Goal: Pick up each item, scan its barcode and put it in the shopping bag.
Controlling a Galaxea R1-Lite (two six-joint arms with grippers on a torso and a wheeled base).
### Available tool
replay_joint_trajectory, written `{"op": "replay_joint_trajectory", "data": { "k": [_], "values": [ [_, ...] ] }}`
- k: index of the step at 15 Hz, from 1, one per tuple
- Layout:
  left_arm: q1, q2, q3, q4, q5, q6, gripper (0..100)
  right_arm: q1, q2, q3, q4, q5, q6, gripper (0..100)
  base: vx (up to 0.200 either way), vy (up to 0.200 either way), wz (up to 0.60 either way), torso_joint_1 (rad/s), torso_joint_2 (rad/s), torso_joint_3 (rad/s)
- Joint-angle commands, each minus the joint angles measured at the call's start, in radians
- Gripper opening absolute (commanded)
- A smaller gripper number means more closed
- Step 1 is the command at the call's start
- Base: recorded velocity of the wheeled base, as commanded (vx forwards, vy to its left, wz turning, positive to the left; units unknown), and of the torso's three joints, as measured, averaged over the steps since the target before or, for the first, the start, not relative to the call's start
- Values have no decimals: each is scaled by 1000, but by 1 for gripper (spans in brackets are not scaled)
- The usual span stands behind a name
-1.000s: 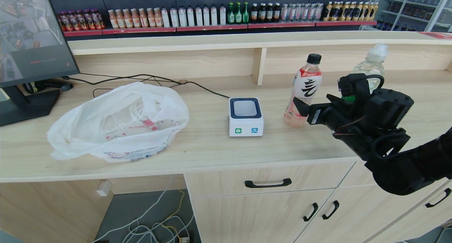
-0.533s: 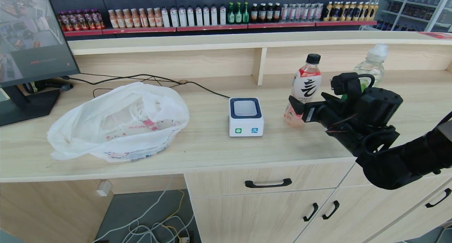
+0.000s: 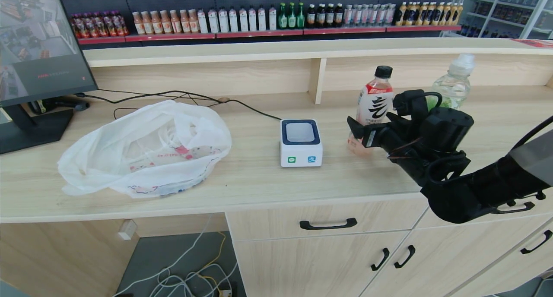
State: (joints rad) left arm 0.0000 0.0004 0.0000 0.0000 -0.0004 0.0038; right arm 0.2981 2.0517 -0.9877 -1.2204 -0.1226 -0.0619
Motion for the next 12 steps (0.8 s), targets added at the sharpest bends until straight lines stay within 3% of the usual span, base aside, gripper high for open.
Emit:
{"op": "replay_joint_trajectory", "data": {
  "k": [1, 12],
  "values": [
    [-2, 0, 0, 0, 0, -1, 100, 0, 28, -31, -1, 0, -3, 100, 0, 0, 0, 0, 0, 0],
    [0, 0, 0, 0, 0, -1, 100, -2, 47, -140, 10, 3, -27, 100, 0, 0, 0, 0, 0, 0]
  ]
}}
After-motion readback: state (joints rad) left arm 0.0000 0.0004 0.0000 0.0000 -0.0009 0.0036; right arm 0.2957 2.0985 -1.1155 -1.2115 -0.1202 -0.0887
